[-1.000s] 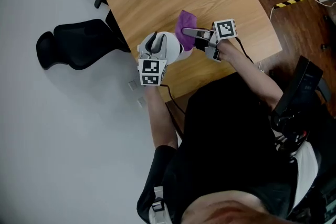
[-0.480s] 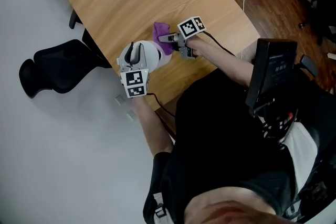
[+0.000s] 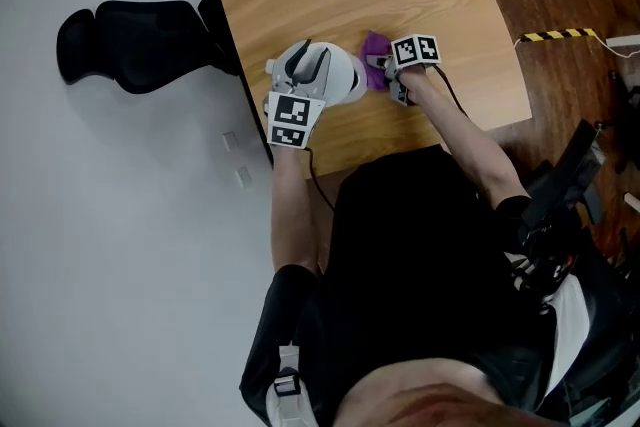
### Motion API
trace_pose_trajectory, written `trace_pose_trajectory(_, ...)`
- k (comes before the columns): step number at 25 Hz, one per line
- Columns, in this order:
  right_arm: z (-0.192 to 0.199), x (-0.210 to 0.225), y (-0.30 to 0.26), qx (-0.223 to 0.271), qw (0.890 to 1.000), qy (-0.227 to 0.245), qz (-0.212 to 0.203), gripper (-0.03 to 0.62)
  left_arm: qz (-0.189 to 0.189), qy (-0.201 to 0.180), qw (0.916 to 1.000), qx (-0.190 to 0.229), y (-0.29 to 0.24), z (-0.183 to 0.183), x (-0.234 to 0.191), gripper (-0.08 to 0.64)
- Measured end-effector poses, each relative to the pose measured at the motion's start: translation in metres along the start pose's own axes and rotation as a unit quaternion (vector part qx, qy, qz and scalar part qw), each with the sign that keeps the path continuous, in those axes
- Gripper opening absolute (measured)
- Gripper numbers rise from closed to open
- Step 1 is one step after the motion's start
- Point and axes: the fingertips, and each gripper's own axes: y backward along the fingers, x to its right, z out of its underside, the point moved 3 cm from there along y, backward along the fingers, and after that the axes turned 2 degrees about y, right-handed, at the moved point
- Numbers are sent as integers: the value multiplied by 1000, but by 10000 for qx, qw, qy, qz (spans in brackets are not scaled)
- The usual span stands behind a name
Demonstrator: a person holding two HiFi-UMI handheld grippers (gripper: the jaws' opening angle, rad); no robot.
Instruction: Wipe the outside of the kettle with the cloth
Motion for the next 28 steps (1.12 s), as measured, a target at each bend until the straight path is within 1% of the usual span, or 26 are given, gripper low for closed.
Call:
trace_pose_trajectory(1,1,1,1,-16,10000,13,26,49,-3,263,9994,231,8,-3,-9,47)
trace_pose_trajectory(2,2,0,4,-18,10000,46,44,49,-115,522,9975,458,22,-2,-24,54)
trace_pose_trajectory(4,5,-7,16,62,9999,147,26,49,-642,903,9906,805,58,11,-71,55)
trace_pose_trajectory(5,6,-12,25,161,9997,166,-40,49,-888,1044,9866,884,76,23,-96,52)
trace_pose_trajectory(6,7,-20,35,286,9994,161,-145,49,-975,1121,9849,888,88,37,-118,44)
trace_pose_trajectory(7,9,-28,44,406,9987,158,-280,49,-819,1084,9874,816,94,52,-131,26)
trace_pose_trajectory(8,13,-38,52,483,9977,184,-430,49,-398,908,9928,677,93,69,-133,26)
trace_pose_trajectory(9,20,-47,57,499,9968,247,-576,49,235,620,9966,488,89,86,-126,26)
trace_pose_trajectory(10,28,-56,61,468,9959,339,-701,49,980,301,9944,268,83,103,-111,26)
trace_pose_trajectory(11,38,-64,63,416,9950,449,-795,49,1710,29,9853,32,76,118,-95,26)
trace_pose_trajectory(12,46,-72,63,364,9940,565,-859,49,2321,-172,9723,-200,69,130,-80,29)
trace_pose_trajectory(13,53,-79,62,321,9932,680,-894,49,2778,-322,9593,-402,62,139,-70,47)
trace_pose_trajectory(14,58,-84,61,294,9923,788,-906,49,3101,-437,9481,-547,55,143,-64,66)
trace_pose_trajectory(15,63,-90,58,294,9914,884,-919,50,3319,-518,9399,-615,49,145,-59,78)
trace_pose_trajectory(16,69,-96,56,332,9899,984,-969,49,3454,-560,9349,-598,46,147,-54,81)
trace_pose_trajectory(17,75,-104,54,412,9867,1134,-1093,51,3530,-584,9324,-513,47,151,-49,78)
trace_pose_trajectory(18,82,-115,51,530,9813,1347,-1271,50,3567,-625,9314,-380,50,157,-43,77)
trace_pose_trajectory(19,88,-124,49,668,9756,1552,-1401,49,3552,-687,9320,-202,55,160,-37,74)
trace_pose_trajectory(20,95,-125,49,801,9739,1639,-1349,50,3460,-725,9354,-9,62,163,-31,67)
trace_pose_trajectory(21,104,-116,51,922,9769,1574,-1115,51,3281,-707,9419,145,73,165,-23,61)
trace_pose_trajectory(22,111,-104,55,1050,9801,1437,-881,51,3037,-637,9504,220,85,168,-15,54)
trace_pose_trajectory(23,109,-95,61,1208,9810,1306,-770,49,2804,-541,9581,229,93,169,-6,67)
trace_pose_trajectory(24,99,-89,69,1386,9801,1206,-751,48,2665,-475,9624,234,94,168,2,58)
trace_pose_trajectory(26,69,-83,82,1683,9763,1127,-765,48,2574,-432,9647,362,85,159,19,61)
trace_pose_trajectory(28,61,-82,85,1794,9740,1176,-734,46,2375,-317,9701,394,84,162,38,58)
